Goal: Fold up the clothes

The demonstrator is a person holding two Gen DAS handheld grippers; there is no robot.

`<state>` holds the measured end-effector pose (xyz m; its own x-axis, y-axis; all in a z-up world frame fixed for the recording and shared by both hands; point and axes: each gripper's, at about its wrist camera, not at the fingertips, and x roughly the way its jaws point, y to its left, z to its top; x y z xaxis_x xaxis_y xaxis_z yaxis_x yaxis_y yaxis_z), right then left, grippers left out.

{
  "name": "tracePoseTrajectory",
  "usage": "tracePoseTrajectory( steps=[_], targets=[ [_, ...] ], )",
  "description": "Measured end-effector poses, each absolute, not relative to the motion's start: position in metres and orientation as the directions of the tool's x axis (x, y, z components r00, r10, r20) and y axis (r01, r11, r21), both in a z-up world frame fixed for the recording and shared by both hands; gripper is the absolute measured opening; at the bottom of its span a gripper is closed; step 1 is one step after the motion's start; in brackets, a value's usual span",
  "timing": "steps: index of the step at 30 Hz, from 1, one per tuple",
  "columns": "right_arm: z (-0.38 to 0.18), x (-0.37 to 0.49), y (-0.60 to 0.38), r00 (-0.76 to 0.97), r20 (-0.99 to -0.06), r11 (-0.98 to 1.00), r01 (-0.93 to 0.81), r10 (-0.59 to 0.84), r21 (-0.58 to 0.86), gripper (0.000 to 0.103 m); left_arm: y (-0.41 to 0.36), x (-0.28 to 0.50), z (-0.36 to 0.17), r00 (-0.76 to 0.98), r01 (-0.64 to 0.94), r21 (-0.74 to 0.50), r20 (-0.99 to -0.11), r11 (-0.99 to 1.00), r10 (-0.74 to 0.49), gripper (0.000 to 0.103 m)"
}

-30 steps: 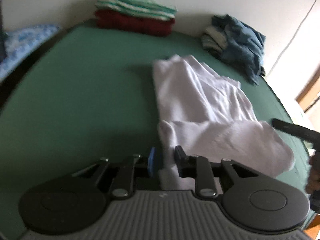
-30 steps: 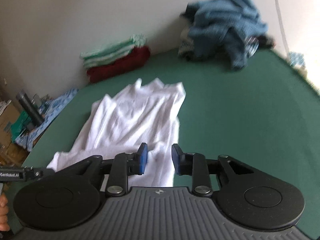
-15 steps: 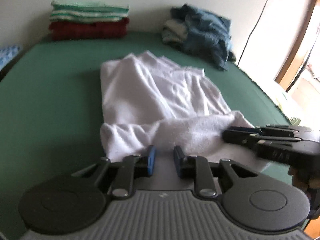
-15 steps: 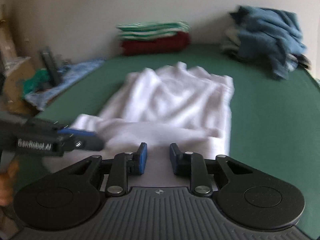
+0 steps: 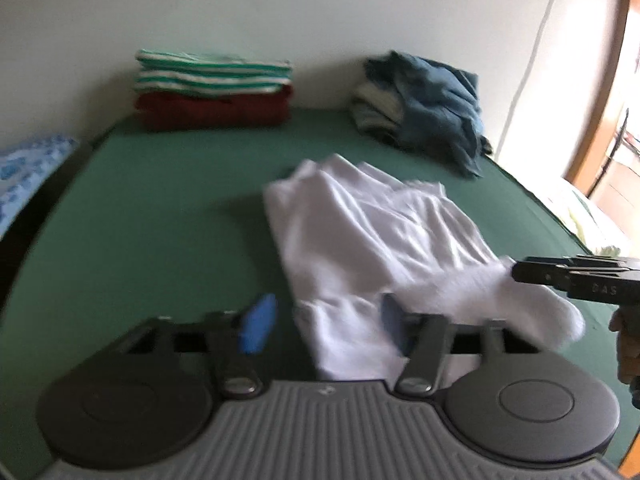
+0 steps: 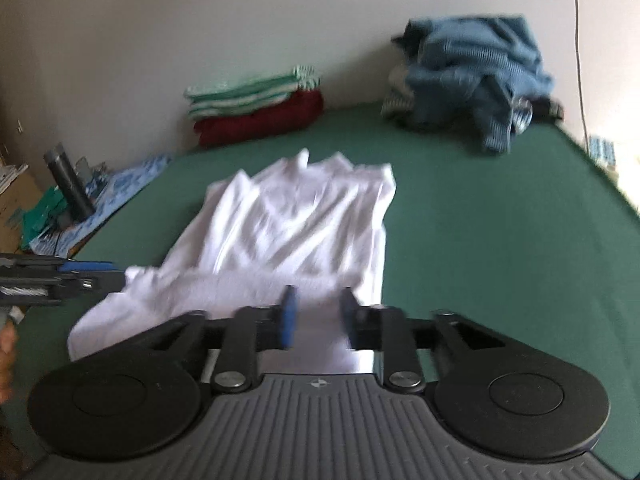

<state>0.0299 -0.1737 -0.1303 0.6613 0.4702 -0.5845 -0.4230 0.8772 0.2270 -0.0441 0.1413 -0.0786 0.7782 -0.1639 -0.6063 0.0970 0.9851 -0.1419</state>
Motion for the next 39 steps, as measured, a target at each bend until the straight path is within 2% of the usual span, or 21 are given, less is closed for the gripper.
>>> tracePoseTrajectory(
  steps=[2,4,6,8,9,10,11,12,19,23,25,27,29,30,31,33,37,39],
  targets=[
    [-0.129,0.034,-0.174,0.673,-0.585,0.886,-0.410,0.453,0.216,0.036,0.146,-0.035,-0.086,0.770,0.070,-0.157,-0.620,0.985,-0.154,0.072],
    [-0.128,0.038,-0.175,0.684,-0.585,0.895,-0.397,0.436,0.204,0.036,0.148,-0.023,-0.097,0.721,0.074,-0.203,-0.666,0.977,-0.192,0.067],
    [-0.127,0.041,-0.175,0.693,-0.584,0.901,-0.387,0.424,0.196,0.036,0.144,-0.020,-0.105,0.684,0.094,-0.226,-0.693,0.970,-0.228,0.054],
    [-0.126,0.039,-0.178,0.695,-0.576,0.898,-0.391,0.431,0.201,0.031,0.137,-0.026,-0.106,0.692,0.120,-0.227,-0.679,0.966,-0.245,0.049],
    [-0.126,0.038,-0.179,0.696,-0.572,0.897,-0.393,0.435,0.203,0.019,0.134,-0.028,-0.106,0.701,0.129,-0.221,-0.670,0.967,-0.247,0.031],
    [-0.125,0.037,-0.180,0.697,-0.568,0.895,-0.396,0.438,0.206,0.010,0.132,-0.028,-0.105,0.706,0.125,-0.209,-0.668,0.970,-0.236,0.022],
    [-0.124,0.036,-0.182,0.698,-0.564,0.894,-0.398,0.442,0.208,0.009,0.130,-0.028,-0.105,0.711,0.121,-0.197,-0.666,0.973,-0.224,0.010],
    [-0.124,0.035,-0.183,0.698,-0.560,0.892,-0.400,0.446,0.211,0.008,0.131,-0.027,-0.102,0.719,0.119,-0.205,-0.657,0.972,-0.226,0.006],
    [-0.103,0.044,-0.187,0.761,-0.459,0.888,-0.377,0.458,0.262,0.007,0.143,-0.012,-0.078,0.782,0.097,-0.234,-0.583,0.967,-0.219,0.005],
    [-0.120,0.067,-0.178,0.749,-0.495,0.898,-0.373,0.441,0.236,0.007,0.147,0.012,-0.100,0.742,0.070,-0.229,-0.638,0.971,-0.205,0.005],
    [-0.133,0.076,-0.172,0.725,-0.537,0.901,-0.379,0.432,0.213,0.008,0.144,0.016,-0.112,0.732,0.068,-0.210,-0.654,0.975,-0.191,0.009],
    [-0.139,0.076,-0.171,0.719,-0.549,0.903,-0.378,0.425,0.204,0.011,0.142,0.015,-0.109,0.733,0.067,-0.210,-0.652,0.975,-0.191,0.009],
    [-0.135,0.073,-0.175,0.724,-0.551,0.909,-0.365,0.414,0.204,0.023,0.143,0.012,-0.105,0.741,0.074,-0.210,-0.642,0.975,-0.194,0.011],
    [-0.131,0.070,-0.179,0.732,-0.548,0.914,-0.353,0.404,0.202,0.029,0.143,0.012,-0.102,0.743,0.073,-0.199,-0.643,0.977,-0.186,0.017],
    [-0.126,0.067,-0.183,0.742,-0.543,0.918,-0.342,0.394,0.201,0.031,0.144,0.011,-0.099,0.744,0.072,-0.187,-0.644,0.980,-0.178,0.020],
    [-0.111,0.055,-0.190,0.756,-0.511,0.913,-0.352,0.408,0.207,0.031,0.149,0.005,-0.089,0.757,0.057,-0.170,-0.635,0.984,-0.154,0.025],
    [-0.093,0.029,-0.189,0.709,-0.487,0.858,-0.460,0.510,0.228,0.031,0.155,-0.018,-0.066,0.784,0.049,-0.146,-0.607,0.988,-0.129,0.024],
    [-0.100,0.019,-0.181,0.673,-0.525,0.845,-0.493,0.521,0.206,0.031,0.148,-0.032,-0.060,0.769,0.113,-0.209,-0.601,0.971,-0.219,0.027]
  ],
)
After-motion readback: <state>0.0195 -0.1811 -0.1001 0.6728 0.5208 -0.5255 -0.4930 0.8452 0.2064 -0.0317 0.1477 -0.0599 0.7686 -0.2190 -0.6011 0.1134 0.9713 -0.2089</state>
